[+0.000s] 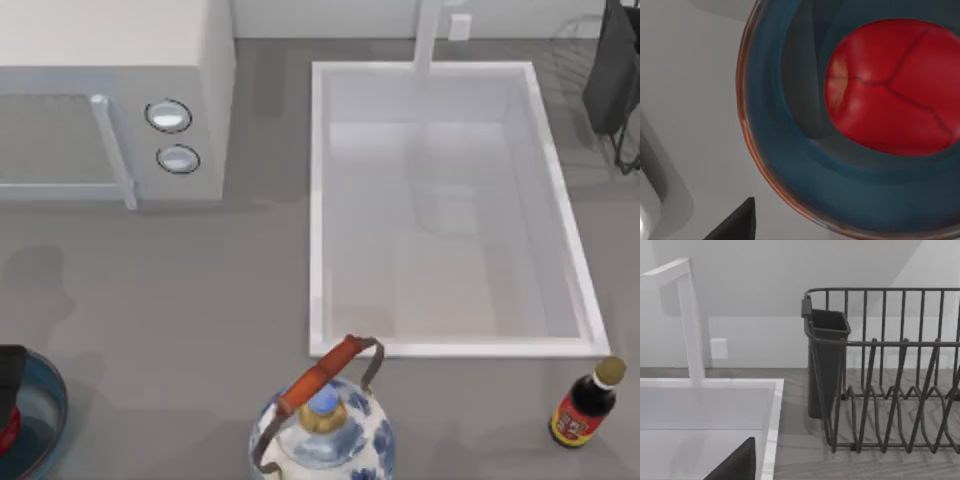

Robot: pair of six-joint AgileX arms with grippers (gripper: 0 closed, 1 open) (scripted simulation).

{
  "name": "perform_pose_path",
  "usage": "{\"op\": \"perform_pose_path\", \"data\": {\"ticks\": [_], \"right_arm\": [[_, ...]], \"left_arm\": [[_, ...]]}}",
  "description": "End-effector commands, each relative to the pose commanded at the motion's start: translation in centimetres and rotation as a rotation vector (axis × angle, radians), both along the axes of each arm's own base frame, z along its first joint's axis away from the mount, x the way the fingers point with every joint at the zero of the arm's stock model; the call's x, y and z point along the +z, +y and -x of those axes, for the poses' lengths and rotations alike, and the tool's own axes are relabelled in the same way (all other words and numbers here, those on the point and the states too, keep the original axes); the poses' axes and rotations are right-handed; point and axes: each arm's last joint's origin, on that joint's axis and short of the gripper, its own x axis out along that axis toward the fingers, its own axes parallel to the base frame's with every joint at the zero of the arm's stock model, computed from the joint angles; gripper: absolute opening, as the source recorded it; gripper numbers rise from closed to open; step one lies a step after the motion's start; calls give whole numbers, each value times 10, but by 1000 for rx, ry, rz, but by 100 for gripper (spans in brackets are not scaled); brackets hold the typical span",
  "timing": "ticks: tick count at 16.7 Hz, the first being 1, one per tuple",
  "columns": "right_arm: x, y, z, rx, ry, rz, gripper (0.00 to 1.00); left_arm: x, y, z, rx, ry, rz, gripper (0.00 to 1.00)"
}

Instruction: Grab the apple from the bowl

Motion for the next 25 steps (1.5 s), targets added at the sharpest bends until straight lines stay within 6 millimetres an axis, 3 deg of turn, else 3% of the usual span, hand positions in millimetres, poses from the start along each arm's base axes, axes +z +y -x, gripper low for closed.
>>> {"op": "perform_pose_path", "data": {"ticks": [5,10,14,19,25], "right_arm": [[0,0,0,0,0,0,100],[0,0,0,0,0,0,100],[0,0,0,0,0,0,100],[0,0,0,0,0,0,100],[0,0,0,0,0,0,100]], "left_arm": [[-11,-1,0,-3,6,1,100],[-58,0,-7,-1,-23,-2,100],[-90,0,-1,0,-7,-1,100],[-94,0,0,0,0,0,100],[-94,0,0,0,0,0,55]]}}
